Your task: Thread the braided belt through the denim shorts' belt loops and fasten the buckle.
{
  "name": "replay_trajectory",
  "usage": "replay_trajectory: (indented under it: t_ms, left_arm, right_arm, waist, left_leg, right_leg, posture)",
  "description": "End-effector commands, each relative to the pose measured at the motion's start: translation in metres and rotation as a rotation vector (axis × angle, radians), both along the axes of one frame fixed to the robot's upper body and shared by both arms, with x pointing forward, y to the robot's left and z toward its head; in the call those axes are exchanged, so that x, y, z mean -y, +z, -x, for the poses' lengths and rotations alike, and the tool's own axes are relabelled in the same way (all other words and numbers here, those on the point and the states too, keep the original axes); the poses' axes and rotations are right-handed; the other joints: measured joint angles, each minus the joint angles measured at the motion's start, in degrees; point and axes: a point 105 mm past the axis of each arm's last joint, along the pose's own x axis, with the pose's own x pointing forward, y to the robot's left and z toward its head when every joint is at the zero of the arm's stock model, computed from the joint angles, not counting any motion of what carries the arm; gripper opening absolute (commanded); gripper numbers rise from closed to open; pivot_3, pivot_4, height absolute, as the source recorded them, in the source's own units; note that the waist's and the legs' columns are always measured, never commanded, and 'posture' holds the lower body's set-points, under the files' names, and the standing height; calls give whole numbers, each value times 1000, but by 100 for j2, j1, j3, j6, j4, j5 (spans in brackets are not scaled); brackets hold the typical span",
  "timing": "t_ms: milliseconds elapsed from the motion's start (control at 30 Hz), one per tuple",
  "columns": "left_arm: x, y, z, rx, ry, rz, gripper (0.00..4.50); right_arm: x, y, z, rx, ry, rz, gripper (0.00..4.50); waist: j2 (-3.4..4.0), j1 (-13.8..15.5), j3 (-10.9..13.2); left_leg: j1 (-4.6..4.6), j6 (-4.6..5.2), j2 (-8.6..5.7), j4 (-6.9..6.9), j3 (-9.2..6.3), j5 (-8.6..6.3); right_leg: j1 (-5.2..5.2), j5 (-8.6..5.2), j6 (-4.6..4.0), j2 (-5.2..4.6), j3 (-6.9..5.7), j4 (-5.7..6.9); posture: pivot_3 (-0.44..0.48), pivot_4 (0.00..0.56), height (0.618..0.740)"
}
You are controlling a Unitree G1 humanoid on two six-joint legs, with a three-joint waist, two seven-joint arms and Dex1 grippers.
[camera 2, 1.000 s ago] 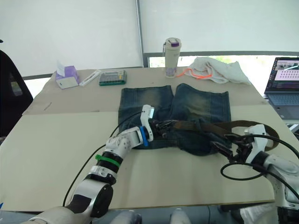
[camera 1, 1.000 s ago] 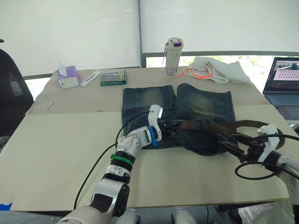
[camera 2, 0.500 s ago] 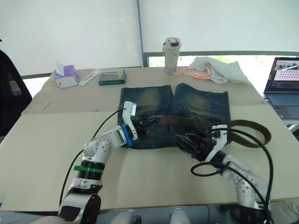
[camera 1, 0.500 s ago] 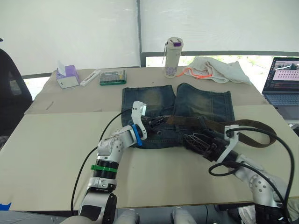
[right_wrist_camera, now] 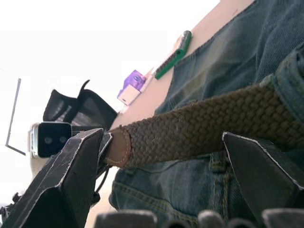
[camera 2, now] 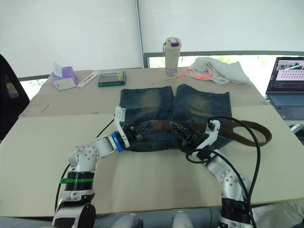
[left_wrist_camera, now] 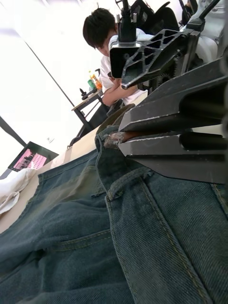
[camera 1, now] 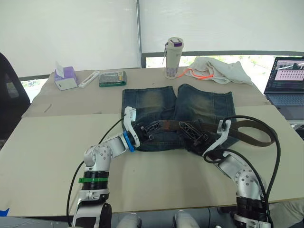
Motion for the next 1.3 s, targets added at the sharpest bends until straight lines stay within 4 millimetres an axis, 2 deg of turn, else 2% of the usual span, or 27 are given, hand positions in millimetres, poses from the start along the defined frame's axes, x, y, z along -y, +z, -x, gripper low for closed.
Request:
replay_trajectory:
  t_ms: [33,100,200,467,633,733,867,1167,1200,1300]
  left_arm:
    - [-19,19,-5,70,80,37,0]
    - [-24,20,-7,66,99,47,0]
    - [-28,19,-7,57,112,50,0]
    - [-28,16,4,4,80,104,0]
    - [-27,17,15,-24,32,145,0]
    - [-23,20,19,-26,1,164,0]
    - [-21,16,15,-43,20,147,0]
    - [-19,17,15,-44,5,132,0]
    - [-18,16,15,-44,3,126,0]
    - [-18,18,16,-33,1,122,0]
  right_arm:
    - [-20,12,24,55,175,-31,4452]
    - [-27,11,28,53,212,-24,4452]
    - [-29,2,17,23,167,24,4452]
    - [-29,2,1,16,82,18,4452]
    - [-24,7,-8,39,28,-19,4452]
    - [-26,18,-6,81,50,-68,4452]
    - [-26,23,-1,110,76,-88,3341]
    - [-27,22,4,112,87,-77,193]
    - [-28,22,5,111,96,-76,33]
    - [-31,20,8,108,118,-68,33]
  waist:
    - [0,3,0]
    - [-1,-25,-1]
    - [-2,-25,-1]
    - [-7,-6,-4]
    - [-7,-13,-4]
    - [-7,-11,-4]
    - [-7,-6,-4]
    - [-7,-9,-4]
    - [-7,-9,-4]
    - [-7,-5,-4]
  left_leg:
    - [0,0,0,0,1,0]
    - [0,0,4,-2,2,0]
    - [1,0,4,-2,4,0]
    - [-3,0,4,-4,3,0]
    - [-1,0,5,-6,4,0]
    - [-2,0,5,-6,3,0]
    - [-2,0,5,-6,4,0]
    - [-2,0,5,-8,5,0]
    - [-1,0,5,-8,5,0]
    - [-2,-1,4,-8,4,0]
  right_leg:
    - [0,0,0,0,1,0]
    - [-2,1,-1,4,4,-1]
    - [-5,2,-3,5,7,2]
    - [-13,3,-4,5,10,2]
    - [-13,3,-5,6,11,2]
    - [-14,3,-5,6,11,3]
    - [-13,3,-5,6,11,2]
    - [-13,3,-6,6,11,1]
    - [-13,3,-6,6,11,1]
    - [-13,3,-6,6,11,0]
  posture:
    - [0,150,740]
    - [0,150,740]
    - [0,150,740]
    - [0,150,740]
    - [0,150,740]
    - [0,150,740]
    - [0,150,740]
    - [0,150,740]
    - [0,150,740]
    - [0,150,740]
